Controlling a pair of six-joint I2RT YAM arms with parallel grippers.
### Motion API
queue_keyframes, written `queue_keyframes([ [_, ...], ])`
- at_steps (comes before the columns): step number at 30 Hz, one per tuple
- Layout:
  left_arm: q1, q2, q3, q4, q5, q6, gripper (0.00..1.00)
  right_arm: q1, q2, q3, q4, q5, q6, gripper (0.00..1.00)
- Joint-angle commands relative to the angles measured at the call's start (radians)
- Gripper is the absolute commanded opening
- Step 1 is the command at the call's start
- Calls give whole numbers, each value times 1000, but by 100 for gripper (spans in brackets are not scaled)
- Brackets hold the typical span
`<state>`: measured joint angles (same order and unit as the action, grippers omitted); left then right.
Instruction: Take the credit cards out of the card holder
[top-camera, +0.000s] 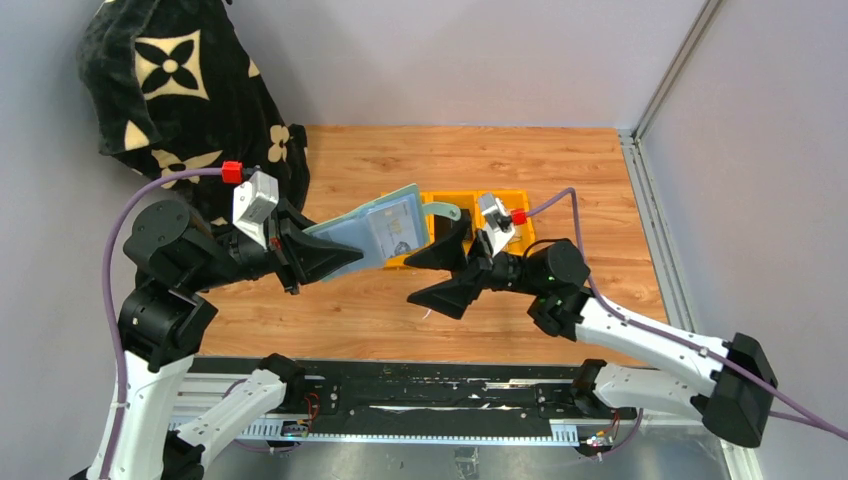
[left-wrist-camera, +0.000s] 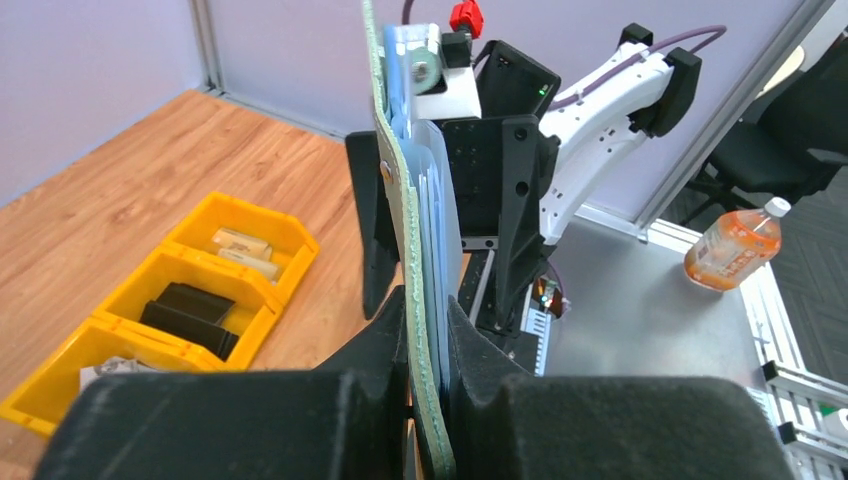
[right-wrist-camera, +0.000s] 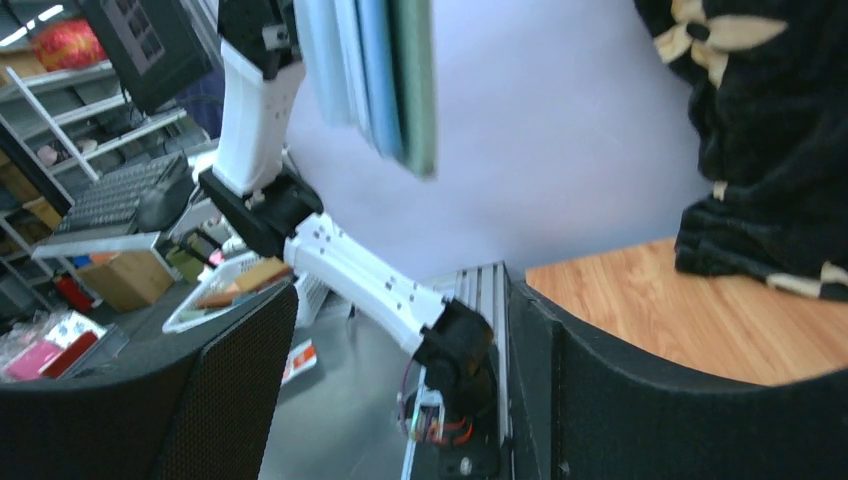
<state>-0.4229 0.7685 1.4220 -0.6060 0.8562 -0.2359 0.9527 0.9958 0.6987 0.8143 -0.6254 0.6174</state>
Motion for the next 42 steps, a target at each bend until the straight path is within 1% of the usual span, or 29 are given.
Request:
queue_keyframes([
  [1,-6,-18,-9,71,27,-65,0,34,84,71,292,99,64,81],
  [4,-5,-24,-12,73,30,-73,0,47,144,106,384,128,108,81],
  [9,-5,-32,-27,86,50,-95,0,67,188,164,393,170,114,81],
  [10,-5,-34,-29,87,52,-95,0,68,193,169,399,182,119,79],
  [12,-5,-38,-37,86,53,-93,0,67,197,179,402,201,128,71],
  [14,-5,-44,-43,87,55,-93,0,67,198,190,393,212,137,56],
  [15,-5,-47,-47,88,56,-91,0,67,198,196,386,214,147,45],
  [18,-6,-56,-65,77,55,-82,0,67,188,206,346,205,156,5],
  [19,-6,-59,-69,62,49,-68,0,67,173,208,308,199,148,0],
  [20,-6,-63,-70,43,38,-47,3,66,151,214,255,194,131,0],
  [21,-6,-65,-70,13,23,-20,16,66,126,222,182,191,106,0],
  [22,-5,-66,-67,-18,5,13,34,66,101,231,104,184,74,0],
  [23,-5,-66,-60,-62,-18,59,52,66,74,249,-28,173,30,0],
  [24,-5,-66,-52,-101,-39,92,68,66,50,282,-170,159,-23,0],
  [25,-5,-66,-40,-137,-57,129,82,66,33,320,-318,147,-76,0],
  [26,-5,-66,-30,-170,-82,158,90,66,24,370,-465,137,-156,0],
  [27,-5,-67,-18,-197,-93,186,94,66,23,416,-603,125,-208,0],
  [29,-5,-68,2,-230,-83,224,96,66,38,495,-837,93,-291,0],
  [32,-4,-61,15,-234,-59,227,96,67,87,582,-1062,12,-369,0],
  [34,-5,-49,25,-248,-40,234,96,76,140,639,-1180,-25,-408,0],
  [37,-6,-34,6,-265,0,291,94,101,210,735,-1321,-44,-457,0],
  [39,-5,-29,-37,-281,27,318,92,124,250,782,-1385,-55,-486,0],
  [42,-5,-11,-116,-317,120,340,90,158,306,838,-1447,-58,-523,0],
])
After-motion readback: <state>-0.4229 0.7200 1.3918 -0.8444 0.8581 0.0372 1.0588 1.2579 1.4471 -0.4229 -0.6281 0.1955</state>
